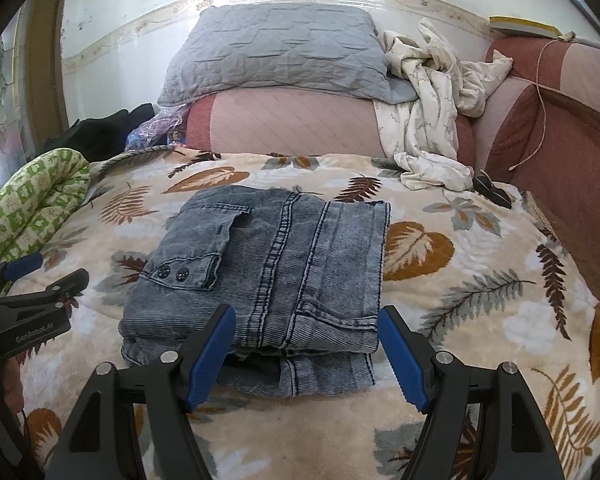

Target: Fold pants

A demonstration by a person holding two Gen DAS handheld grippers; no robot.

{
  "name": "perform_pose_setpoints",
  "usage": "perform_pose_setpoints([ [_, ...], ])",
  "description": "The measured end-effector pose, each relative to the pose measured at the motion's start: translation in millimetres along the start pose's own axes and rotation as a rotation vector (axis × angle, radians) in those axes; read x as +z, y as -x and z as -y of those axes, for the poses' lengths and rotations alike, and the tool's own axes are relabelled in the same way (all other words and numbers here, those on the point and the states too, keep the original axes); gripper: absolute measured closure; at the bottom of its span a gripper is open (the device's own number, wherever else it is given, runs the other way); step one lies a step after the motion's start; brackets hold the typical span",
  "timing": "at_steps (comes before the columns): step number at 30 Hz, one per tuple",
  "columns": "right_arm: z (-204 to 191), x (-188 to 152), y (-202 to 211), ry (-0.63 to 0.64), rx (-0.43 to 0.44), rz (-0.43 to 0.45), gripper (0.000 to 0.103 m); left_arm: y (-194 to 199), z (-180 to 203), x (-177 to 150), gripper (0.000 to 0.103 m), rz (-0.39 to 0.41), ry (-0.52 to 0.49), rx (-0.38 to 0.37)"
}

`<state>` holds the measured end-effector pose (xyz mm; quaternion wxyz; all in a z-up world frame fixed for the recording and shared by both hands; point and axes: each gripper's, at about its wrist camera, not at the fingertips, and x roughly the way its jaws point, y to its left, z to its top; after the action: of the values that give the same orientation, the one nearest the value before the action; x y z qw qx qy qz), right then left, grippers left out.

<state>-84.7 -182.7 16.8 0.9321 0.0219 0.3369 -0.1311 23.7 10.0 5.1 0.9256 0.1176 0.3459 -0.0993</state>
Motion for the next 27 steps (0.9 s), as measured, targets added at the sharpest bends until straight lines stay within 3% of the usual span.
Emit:
perform_pose_setpoints([
  [27, -1.8, 1.2, 3.8, 0.001, 0.006, 0.01, 0.026, 4.2, 1.6, -1.0, 0.017, 0.016, 0.002, -0.009],
])
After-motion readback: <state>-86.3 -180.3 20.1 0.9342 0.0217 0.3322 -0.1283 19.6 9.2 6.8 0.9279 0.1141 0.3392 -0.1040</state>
